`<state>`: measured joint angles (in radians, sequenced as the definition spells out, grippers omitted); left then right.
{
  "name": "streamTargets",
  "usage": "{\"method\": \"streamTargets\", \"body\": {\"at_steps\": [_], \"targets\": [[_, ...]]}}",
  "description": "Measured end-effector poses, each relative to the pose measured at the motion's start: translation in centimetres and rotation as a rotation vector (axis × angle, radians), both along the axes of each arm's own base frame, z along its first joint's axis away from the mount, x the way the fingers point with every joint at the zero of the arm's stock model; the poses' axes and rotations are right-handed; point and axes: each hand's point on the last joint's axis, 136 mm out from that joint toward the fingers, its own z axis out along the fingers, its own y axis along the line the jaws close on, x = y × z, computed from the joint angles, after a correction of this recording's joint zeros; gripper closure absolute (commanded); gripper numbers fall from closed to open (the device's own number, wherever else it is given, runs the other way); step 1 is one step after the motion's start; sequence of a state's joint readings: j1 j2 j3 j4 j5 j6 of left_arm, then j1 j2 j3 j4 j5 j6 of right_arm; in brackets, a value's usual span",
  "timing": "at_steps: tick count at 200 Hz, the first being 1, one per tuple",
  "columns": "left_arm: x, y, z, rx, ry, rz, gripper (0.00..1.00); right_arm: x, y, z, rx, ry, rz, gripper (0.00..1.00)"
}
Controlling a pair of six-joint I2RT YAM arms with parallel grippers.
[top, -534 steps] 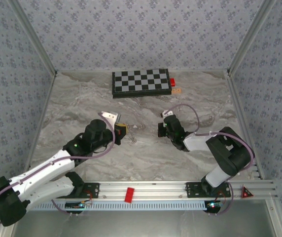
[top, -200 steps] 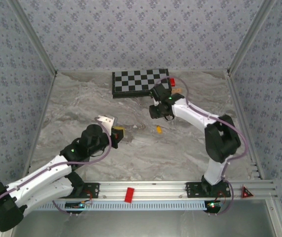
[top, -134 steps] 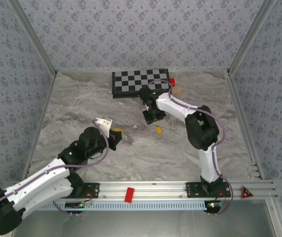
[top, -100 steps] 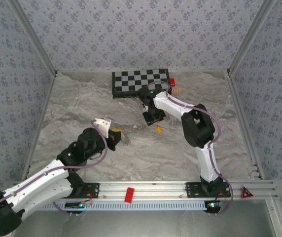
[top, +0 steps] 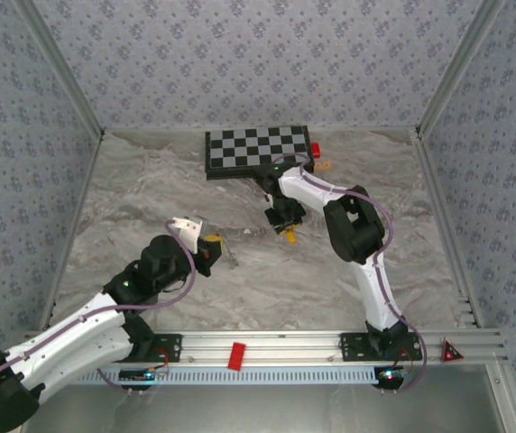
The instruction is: Put the keys on the keyring
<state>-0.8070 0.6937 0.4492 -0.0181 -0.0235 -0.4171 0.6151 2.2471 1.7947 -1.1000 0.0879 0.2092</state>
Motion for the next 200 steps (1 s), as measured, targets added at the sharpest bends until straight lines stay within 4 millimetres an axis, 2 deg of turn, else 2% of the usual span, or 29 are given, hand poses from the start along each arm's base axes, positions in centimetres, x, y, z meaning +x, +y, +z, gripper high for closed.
{"method": "streamTargets", "body": {"at_steps": [40,51,73,138,200], "targets": [[0.0,0.0,0.0,0.0,0.0,0.0,1.0,0.6,-0.2,0.3,0.007,-0.012,-0.003,0.73],[0.0,0.0,0.0,0.0,0.0,0.0,1.0,0.7,-0.3,0.4,0.007,-0.012,-0.002,0.8],[0.0,0.0,0.0,0.0,0.0,0.0,1.0,0.9,-0.4,0.5,0.009,-0.012,-0.005,0.83],[0.0,0.0,0.1,-0.003,-0.003,0.0,1.0,1.4,-0.2,0.5,0.03,0.001,-0.018,0.83],[0.1,0.0,-0.3,-0.001,-0.001,0.002,1.0,1.1,-0.4,0.3,0.054,0.032,-0.033,0.77]]}}
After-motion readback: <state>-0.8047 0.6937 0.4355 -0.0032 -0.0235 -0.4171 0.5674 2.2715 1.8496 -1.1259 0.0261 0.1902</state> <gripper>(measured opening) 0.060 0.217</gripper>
